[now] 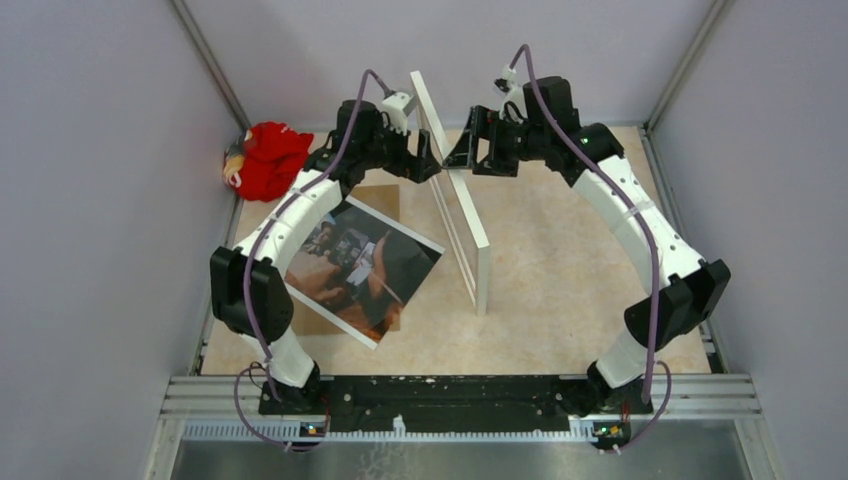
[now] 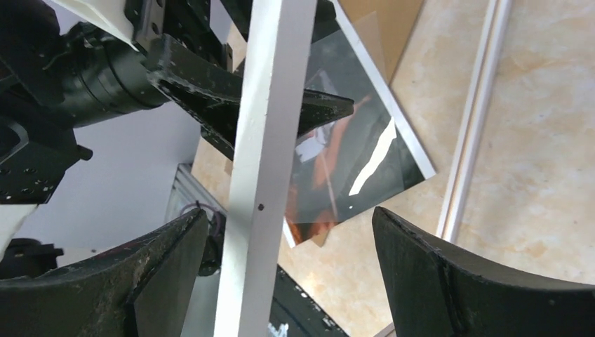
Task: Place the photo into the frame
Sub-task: Turn over the photo frame at the center of the board.
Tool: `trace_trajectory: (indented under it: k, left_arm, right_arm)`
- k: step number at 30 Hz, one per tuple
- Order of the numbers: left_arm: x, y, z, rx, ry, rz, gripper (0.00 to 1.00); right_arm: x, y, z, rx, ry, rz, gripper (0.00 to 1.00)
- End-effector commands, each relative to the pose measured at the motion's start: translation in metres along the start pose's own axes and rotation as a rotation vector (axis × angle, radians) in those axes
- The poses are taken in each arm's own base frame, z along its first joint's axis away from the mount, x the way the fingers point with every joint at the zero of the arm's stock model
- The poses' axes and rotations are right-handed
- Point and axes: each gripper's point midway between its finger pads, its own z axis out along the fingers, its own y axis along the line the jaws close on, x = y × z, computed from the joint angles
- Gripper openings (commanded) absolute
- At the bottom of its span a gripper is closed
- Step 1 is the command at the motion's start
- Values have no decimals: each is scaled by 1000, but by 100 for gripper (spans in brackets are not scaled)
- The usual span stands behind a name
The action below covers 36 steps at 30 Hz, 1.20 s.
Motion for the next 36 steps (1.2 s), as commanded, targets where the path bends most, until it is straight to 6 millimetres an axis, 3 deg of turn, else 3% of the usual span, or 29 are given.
trace_trajectory:
  k: [1, 12, 16, 20, 24, 29, 36]
  left_arm:
    - [-17, -5, 9, -3, -43, 47, 99]
    - [-31, -21, 28, 15, -40, 87, 99]
    - [-27, -21, 31, 11, -26, 99, 99]
    - [-19, -16, 27, -17, -4, 105, 99]
    - [0, -4, 20, -64, 43, 108, 99]
    - [29, 11, 5, -113, 86, 100, 99]
    - [90, 28, -10, -177, 184, 151, 99]
  right_arm:
    - [-15, 1, -13, 65, -36, -111, 85]
    - [-25, 4, -27, 107, -45, -175, 82]
    - [-23, -6, -27, 152, -39, -185, 80]
    - [-26, -25, -29, 247, -56, -202, 71]
    - [-33, -53, -41, 409, -91, -233, 59]
    - [-32, -76, -59, 527, -113, -270, 30]
    - [-7, -99, -83, 597, -115, -354, 26]
